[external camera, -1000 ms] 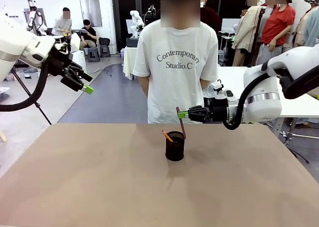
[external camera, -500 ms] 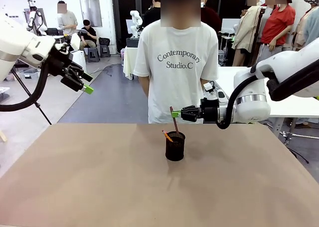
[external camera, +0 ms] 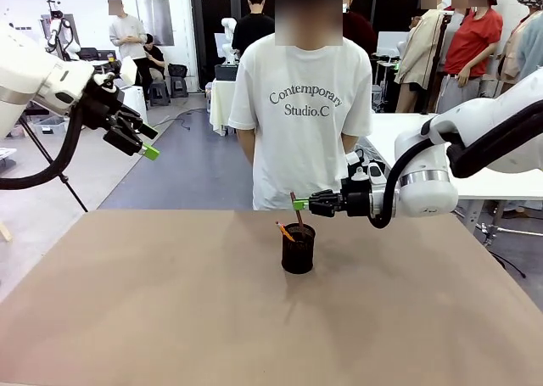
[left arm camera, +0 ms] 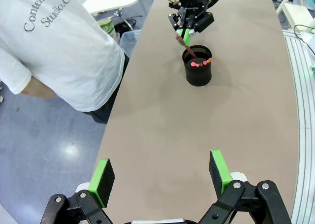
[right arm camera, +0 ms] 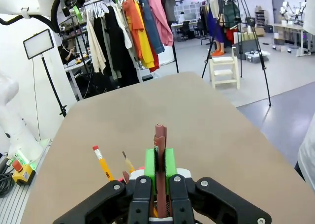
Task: Place the pens into the pen holder.
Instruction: Pick up a writing instrument from the table and place it into the Pen holder.
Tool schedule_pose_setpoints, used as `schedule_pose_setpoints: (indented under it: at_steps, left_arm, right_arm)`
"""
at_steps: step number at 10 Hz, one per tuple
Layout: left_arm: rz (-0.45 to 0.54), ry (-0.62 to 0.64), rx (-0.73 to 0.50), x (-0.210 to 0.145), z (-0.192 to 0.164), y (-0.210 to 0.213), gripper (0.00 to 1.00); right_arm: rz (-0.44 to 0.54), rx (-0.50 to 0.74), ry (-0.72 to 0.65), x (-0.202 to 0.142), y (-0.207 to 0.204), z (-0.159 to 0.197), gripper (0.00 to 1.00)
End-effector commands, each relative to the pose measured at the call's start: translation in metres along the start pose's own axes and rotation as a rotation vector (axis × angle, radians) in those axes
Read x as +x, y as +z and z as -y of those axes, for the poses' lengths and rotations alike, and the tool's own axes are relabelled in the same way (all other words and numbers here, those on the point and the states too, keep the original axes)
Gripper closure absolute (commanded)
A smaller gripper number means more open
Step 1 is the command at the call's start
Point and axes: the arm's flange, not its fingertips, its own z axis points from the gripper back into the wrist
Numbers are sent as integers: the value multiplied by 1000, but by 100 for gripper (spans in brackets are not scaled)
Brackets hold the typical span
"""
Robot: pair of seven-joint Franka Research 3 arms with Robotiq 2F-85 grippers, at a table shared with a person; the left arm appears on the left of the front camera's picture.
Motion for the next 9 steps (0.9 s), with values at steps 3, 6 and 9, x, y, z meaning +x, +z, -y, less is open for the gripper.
schedule_pose_setpoints:
  at_steps: [3, 6, 9]
  left_arm:
    - [-2, 1, 7, -1, 0, 2, 0]
    - [-2, 1, 7, -1, 0, 2, 0]
    - [-2, 1, 7, -1, 0, 2, 0]
  right_arm:
    - [-21, -13, -16, -10, 13, 4, 100]
    - [-12, -20, -19, -12, 14, 5, 100]
    - [-12, -20, -19, -12, 14, 5, 100]
